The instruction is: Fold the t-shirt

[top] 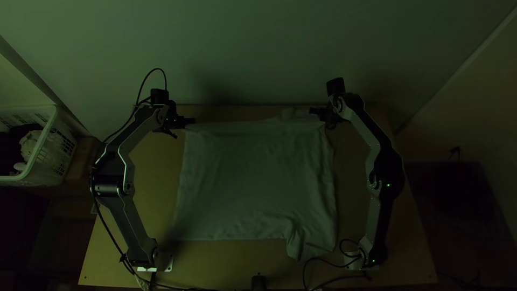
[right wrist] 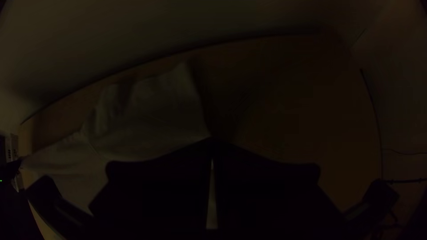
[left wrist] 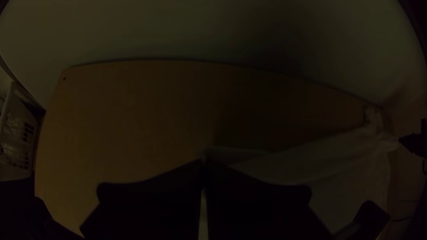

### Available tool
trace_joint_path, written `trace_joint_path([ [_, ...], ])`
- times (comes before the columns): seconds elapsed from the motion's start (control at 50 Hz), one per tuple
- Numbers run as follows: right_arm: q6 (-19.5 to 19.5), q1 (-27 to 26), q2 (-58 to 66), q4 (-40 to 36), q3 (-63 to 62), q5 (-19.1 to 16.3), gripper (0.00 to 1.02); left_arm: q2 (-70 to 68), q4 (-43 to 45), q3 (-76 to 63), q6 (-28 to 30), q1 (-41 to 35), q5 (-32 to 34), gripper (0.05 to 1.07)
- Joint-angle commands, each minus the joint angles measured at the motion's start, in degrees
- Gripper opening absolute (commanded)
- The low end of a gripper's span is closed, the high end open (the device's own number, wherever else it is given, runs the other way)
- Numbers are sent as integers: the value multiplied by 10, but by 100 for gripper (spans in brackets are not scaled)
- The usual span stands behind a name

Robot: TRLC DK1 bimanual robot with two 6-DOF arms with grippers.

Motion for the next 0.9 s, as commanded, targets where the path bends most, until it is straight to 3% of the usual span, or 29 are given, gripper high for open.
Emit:
trace_joint_path([
  [0.0,-8,5,-50,8,-48,4,2,-45,4,-33,-7,10,12,8],
  [0.88,-8,31,-276,106,-411,4,2,-186,86,-285,18,33,14,8],
])
